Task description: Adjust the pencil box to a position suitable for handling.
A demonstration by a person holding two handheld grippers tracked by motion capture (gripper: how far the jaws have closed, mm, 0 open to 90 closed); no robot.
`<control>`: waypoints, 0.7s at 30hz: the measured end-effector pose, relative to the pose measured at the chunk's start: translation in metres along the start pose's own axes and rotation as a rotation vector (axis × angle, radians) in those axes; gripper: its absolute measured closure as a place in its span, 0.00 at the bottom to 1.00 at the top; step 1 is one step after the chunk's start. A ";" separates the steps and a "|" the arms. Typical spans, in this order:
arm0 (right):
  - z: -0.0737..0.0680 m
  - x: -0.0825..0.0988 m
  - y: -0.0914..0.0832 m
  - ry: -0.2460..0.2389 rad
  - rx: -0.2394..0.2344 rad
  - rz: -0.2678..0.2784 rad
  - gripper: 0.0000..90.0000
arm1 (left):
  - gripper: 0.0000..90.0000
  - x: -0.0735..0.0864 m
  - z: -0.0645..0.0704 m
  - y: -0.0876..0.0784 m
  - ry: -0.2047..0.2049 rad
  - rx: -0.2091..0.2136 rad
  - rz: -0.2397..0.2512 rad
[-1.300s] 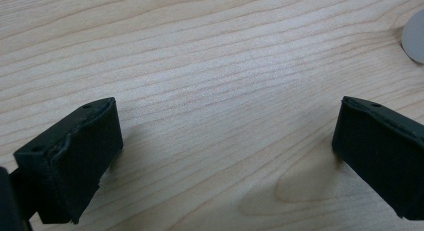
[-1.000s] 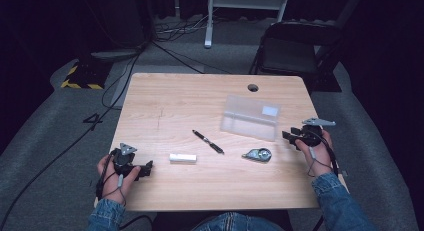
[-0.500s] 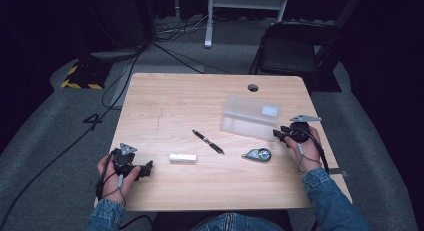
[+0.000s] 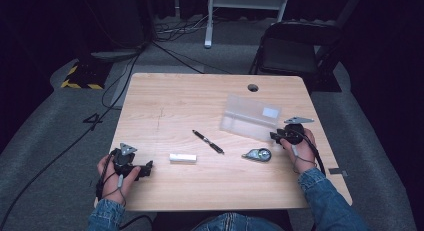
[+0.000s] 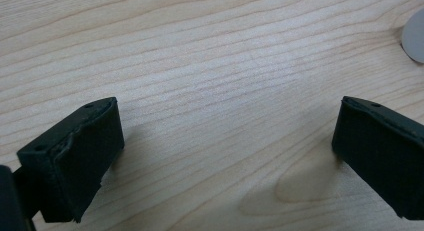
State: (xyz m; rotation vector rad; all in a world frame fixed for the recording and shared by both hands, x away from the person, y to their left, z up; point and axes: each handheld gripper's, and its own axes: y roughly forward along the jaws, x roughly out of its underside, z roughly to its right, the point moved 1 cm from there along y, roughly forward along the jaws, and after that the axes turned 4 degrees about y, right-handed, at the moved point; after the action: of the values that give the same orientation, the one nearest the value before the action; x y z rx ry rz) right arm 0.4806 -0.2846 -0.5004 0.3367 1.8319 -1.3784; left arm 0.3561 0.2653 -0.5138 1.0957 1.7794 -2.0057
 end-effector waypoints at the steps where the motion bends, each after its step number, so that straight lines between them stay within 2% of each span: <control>1: 0.000 0.000 0.000 -0.003 -0.002 0.000 0.67 | 0.01 0.000 0.000 0.000 0.000 0.000 0.000; 6: -0.003 0.000 0.000 -0.012 -0.011 -0.001 0.66 | 0.01 0.000 0.000 0.000 0.000 0.000 0.000; 13: -0.012 0.001 0.003 -0.054 -0.050 -0.005 0.66 | 0.01 0.000 0.000 0.000 0.000 0.000 0.000; 21: -0.022 0.000 0.006 -0.091 -0.072 -0.008 0.66 | 0.01 0.000 0.000 0.000 0.000 0.000 0.000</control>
State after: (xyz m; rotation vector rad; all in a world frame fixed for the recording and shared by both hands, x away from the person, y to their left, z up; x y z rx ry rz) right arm 0.4747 -0.2623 -0.5030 0.2263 1.8042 -1.3081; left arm 0.3561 0.2654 -0.5138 1.0956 1.7795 -2.0060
